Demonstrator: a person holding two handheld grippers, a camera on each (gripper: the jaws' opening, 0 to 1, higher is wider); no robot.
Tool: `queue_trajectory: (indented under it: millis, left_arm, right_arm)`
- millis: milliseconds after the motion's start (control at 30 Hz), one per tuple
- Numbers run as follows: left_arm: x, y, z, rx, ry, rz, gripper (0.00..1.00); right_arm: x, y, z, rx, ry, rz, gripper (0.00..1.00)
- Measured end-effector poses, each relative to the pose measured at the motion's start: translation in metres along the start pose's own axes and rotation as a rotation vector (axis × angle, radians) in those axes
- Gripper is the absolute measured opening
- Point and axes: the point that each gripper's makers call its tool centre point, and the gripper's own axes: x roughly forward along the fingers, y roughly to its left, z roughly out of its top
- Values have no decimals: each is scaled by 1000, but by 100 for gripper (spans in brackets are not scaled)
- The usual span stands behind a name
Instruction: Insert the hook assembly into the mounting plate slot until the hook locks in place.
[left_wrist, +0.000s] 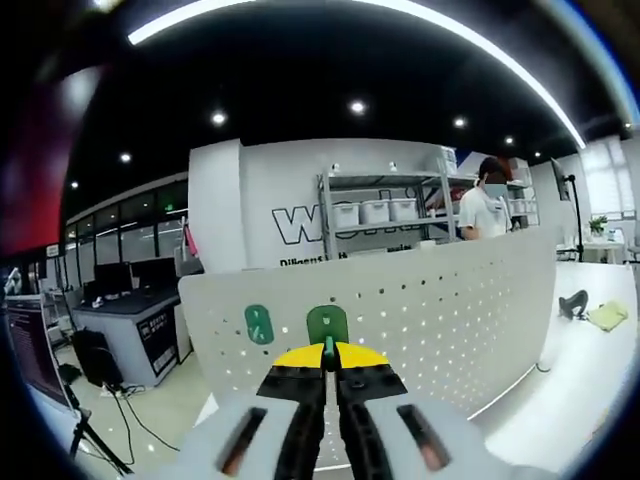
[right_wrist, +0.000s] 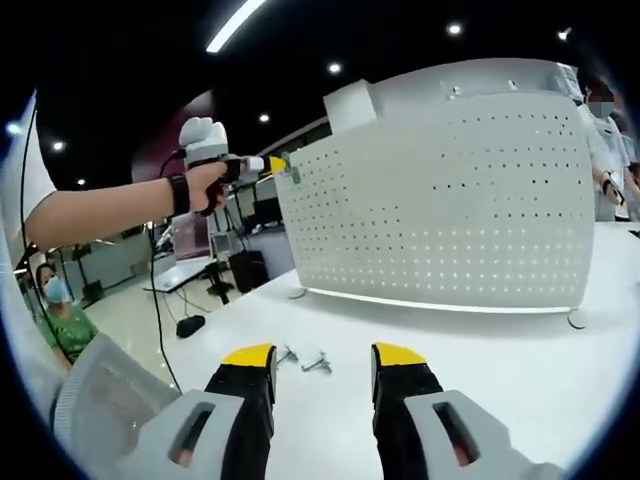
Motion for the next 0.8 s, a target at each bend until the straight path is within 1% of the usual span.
queue_trajectory:
  millis: [133,233,300,367,533,600,733,800]
  left_arm:
    - [7,1,2,5,-3,1,2]
    - [13,1,0,-10,0,-5,2]
    - [17,2,-3,-10,12,2,2]
    - [19,3,-3,-27,6,3,2]
    - [30,4,-3,-22,11,3,2]
    - [32,6,-4,-44,14,11,2]
    - [37,2,-2,-24,20,-2,2]
    - [41,5,-2,-28,18,5,2]
  right_arm:
    - [-2,-2,-3,9,3,-9,38]
    - [-3,-4,-4,24,0,-9,38]
    - [-3,-4,-4,28,1,-10,39]
    - [-3,-4,-5,25,2,-14,39]
    - [-3,-5,-5,27,8,-14,39]
    - [-2,-5,-6,28,11,-12,39]
    - [0,-5,-5,30,15,2,39]
    - [1,-5,-5,25,22,4,39]
